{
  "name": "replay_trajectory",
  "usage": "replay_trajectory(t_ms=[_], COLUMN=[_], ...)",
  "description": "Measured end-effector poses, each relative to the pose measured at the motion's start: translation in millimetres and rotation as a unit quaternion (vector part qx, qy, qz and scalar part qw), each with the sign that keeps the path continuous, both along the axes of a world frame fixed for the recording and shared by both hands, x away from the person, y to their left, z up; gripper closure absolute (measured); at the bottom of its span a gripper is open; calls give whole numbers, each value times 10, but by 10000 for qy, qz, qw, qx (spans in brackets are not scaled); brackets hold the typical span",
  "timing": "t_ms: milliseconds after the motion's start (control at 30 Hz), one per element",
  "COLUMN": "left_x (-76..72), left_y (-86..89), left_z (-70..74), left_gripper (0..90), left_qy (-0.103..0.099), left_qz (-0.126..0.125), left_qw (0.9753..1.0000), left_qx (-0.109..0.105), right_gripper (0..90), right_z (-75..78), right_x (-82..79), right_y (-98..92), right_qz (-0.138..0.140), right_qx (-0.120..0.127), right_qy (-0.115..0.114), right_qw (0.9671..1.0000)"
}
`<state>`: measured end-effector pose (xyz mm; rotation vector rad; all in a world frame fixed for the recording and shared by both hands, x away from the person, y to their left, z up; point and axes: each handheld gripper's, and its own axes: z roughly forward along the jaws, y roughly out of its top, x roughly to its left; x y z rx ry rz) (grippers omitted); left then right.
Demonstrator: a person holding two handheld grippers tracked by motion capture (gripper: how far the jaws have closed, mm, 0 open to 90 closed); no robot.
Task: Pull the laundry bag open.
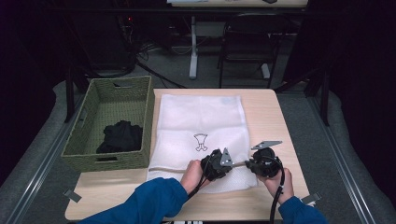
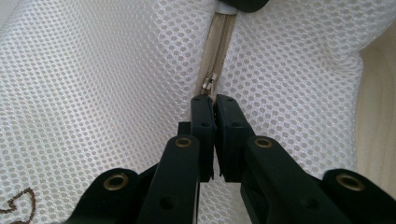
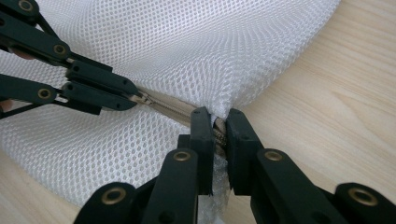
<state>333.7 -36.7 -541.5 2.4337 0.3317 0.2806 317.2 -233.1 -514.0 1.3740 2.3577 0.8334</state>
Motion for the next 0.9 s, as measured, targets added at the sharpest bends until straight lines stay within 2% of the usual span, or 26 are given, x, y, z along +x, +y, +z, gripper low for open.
replay_trajectory(t_ms=[233, 433, 633, 700, 900], left_x=[-15, -7, -11, -4, -13], left_y=[32, 58, 95, 100, 146], left_z=[8, -16, -12, -18, -9], left_gripper=[868, 868, 868, 868, 868], left_qy=[2, 42, 22, 57, 76], left_qz=[28, 50, 56, 83, 114], left_qw=[10000, 10000, 10000, 9998, 9998], left_qx=[-67, -2, 40, 156, 111], right_gripper=[835, 836, 836, 836, 836], right_z=[2, -2, -4, -5, -3], right_x=[-5, -7, -8, -8, -11], right_y=[23, 8, 17, 13, 1], right_qz=[24, -11, 2, -30, -41], right_qx=[-6, -80, -54, -120, -94], right_qy=[-16, -2, 9, 0, 19], right_qw=[10000, 10000, 10000, 9999, 9999])
